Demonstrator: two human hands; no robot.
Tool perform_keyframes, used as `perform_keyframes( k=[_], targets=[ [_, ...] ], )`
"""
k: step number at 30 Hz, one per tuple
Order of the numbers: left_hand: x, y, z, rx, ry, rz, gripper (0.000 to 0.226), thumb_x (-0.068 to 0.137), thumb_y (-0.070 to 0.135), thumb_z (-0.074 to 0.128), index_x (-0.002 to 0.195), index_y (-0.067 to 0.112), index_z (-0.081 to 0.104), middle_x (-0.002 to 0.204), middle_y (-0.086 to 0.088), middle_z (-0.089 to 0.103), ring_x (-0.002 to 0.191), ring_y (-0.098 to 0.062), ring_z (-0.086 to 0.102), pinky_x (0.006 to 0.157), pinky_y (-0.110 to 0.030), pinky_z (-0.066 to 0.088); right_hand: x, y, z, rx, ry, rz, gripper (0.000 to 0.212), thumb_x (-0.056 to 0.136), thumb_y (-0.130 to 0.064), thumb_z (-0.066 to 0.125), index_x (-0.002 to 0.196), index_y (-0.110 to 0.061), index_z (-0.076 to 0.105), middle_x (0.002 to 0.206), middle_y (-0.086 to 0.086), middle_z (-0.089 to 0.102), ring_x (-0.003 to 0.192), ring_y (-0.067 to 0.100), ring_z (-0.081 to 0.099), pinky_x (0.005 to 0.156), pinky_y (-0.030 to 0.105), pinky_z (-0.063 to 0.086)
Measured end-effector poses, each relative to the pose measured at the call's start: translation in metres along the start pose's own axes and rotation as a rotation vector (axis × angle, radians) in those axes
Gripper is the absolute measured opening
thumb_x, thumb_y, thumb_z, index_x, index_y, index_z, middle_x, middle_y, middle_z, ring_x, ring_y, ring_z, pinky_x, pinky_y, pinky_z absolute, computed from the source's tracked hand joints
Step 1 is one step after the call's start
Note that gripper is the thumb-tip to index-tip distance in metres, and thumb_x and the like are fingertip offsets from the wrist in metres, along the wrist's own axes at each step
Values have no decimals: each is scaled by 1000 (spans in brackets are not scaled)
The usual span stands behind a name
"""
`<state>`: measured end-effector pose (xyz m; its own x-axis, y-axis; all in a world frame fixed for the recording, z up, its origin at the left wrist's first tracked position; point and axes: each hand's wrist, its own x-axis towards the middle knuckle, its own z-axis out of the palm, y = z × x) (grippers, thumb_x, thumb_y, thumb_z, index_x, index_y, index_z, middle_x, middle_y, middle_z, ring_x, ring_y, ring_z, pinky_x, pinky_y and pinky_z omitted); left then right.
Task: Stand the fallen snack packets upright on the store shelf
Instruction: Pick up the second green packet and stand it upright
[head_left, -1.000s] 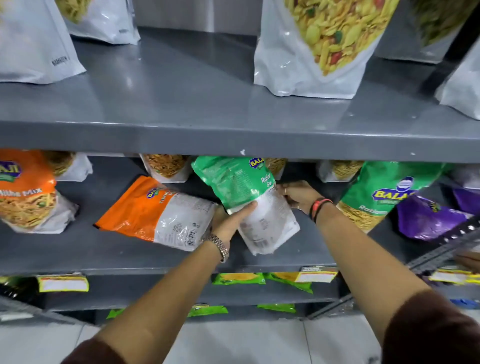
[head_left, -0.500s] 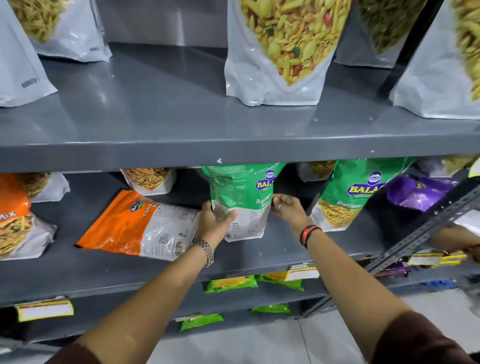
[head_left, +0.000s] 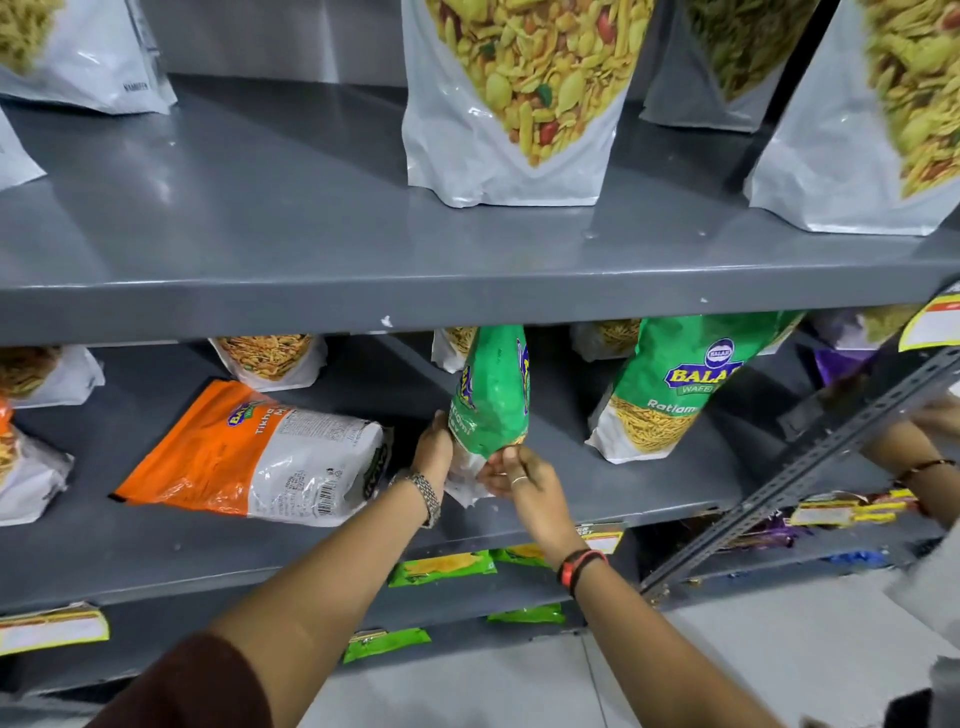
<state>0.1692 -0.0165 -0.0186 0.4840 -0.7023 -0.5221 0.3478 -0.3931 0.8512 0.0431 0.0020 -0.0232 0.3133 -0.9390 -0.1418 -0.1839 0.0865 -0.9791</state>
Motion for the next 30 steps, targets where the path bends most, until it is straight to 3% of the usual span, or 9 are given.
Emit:
perform_keyframes(
  k=[4, 9, 11, 14, 17, 19, 21, 24, 30],
  targets=[
    [0, 7, -4, 50, 37, 43, 48, 98, 33, 31, 119, -2, 57, 129, -20, 58, 119, -32, 54, 96, -33, 41, 0, 3, -6, -45, -112, 4, 31, 99, -23, 33, 84, -22, 60, 86, -1, 70, 78, 7, 69, 70, 17, 53],
    [-16, -27, -15, 44, 61, 0, 54, 95, 41, 34, 134, 5, 46, 143, -19, 45, 130, -34, 45, 110, -41, 35, 13, 3, -50, 9, 133, 67, 31, 98, -28, 35, 87, -16, 61, 84, 3, 67, 78, 15, 63, 72, 25, 47],
    [-28, -39, -16, 15, 39, -30, 55, 93, 43, 38, 131, 5, 47, 140, -29, 42, 129, -42, 43, 103, -45, 39, 28, -6, -58, 22, 135, 96, 34, 97, -34, 33, 100, -13, 60, 97, 6, 67, 89, 18, 60, 80, 28, 47],
    [-42, -45, -6, -75, -24, -82, 70, 79, 54, 52, 131, 7, 47, 131, -20, 52, 115, -29, 51, 101, -46, 38, 48, -34, -60, 11, 47, 153, 53, 96, -45, 26, 126, -11, 53, 130, 9, 58, 121, 21, 52, 109, 42, 38],
    [-44, -41, 8, -129, 16, -107, 60, 91, 43, 44, 138, 6, 38, 148, -20, 36, 134, -30, 40, 110, -41, 31, 63, -54, -51, -22, -76, 218, 75, 87, -66, 16, 142, -18, 32, 148, 5, 39, 138, 25, 36, 118, 44, 23],
    [-46, -32, 14, -145, 40, -99, 56, 94, 40, 39, 138, 5, 38, 149, -17, 38, 133, -29, 41, 107, -37, 34, 70, -53, -47, 6, -115, 278, 101, 65, -89, 15, 139, -24, 39, 148, 5, 41, 134, 26, 42, 118, 49, 23],
    [-50, -21, 18, -153, 45, -58, 53, 96, 40, 34, 136, 7, 40, 143, -11, 45, 120, -22, 48, 94, -32, 41, 64, -53, -46, 46, -121, 259, 90, 75, -80, 11, 130, -21, 50, 141, 9, 51, 126, 27, 51, 114, 49, 31],
    [-51, 1, 21, -256, 17, 3, 47, 99, 36, 24, 137, 11, 38, 134, 5, 42, 120, -15, 45, 107, -34, 34, 47, -49, -48, 160, -97, 200, 65, 94, -51, 6, 135, -18, 44, 142, 9, 48, 132, 25, 43, 103, 38, 38],
    [-37, 23, 11, -191, -14, -18, 56, 98, 42, 20, 140, 8, 37, 147, -11, 41, 134, -25, 41, 106, -33, 34, 25, -24, -61, 249, -131, 154, 56, 96, -46, 11, 141, -20, 33, 143, 0, 42, 136, 21, 37, 108, 39, 34]
  ],
)
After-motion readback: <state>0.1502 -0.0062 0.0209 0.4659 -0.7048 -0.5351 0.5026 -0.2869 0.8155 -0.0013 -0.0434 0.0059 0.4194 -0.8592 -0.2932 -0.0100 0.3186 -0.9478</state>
